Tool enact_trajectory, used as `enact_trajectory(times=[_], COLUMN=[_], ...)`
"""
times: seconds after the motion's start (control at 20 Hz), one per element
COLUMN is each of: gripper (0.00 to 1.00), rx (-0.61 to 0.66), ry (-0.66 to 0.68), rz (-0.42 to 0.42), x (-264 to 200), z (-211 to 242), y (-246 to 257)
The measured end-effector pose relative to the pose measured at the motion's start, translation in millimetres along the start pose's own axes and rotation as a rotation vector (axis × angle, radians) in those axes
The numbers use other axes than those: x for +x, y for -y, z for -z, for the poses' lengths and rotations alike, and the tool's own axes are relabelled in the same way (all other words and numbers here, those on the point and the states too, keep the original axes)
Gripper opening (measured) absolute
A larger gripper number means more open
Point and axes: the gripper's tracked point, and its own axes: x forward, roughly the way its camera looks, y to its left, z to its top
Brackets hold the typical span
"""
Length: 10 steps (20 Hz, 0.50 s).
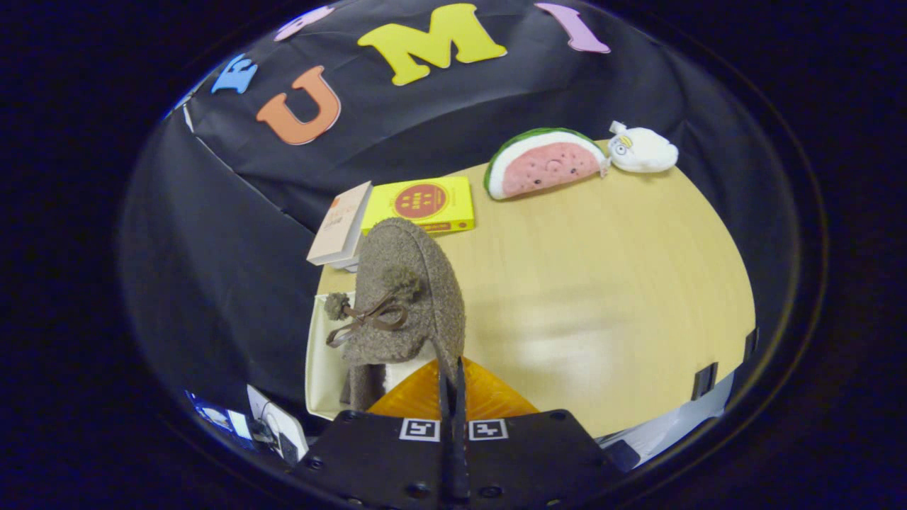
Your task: Open the storage box then place both shoes into the box .Put the left shoe in first, then the right shoe, with the right side of both shoes facing outward in a uniform manner.
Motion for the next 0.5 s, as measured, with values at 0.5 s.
enact_trajectory(times=[0.5], gripper=[0.0], rx=[-0.032], ry=[0.081], rz=[0.026], x=[88], z=[47], y=[-96])
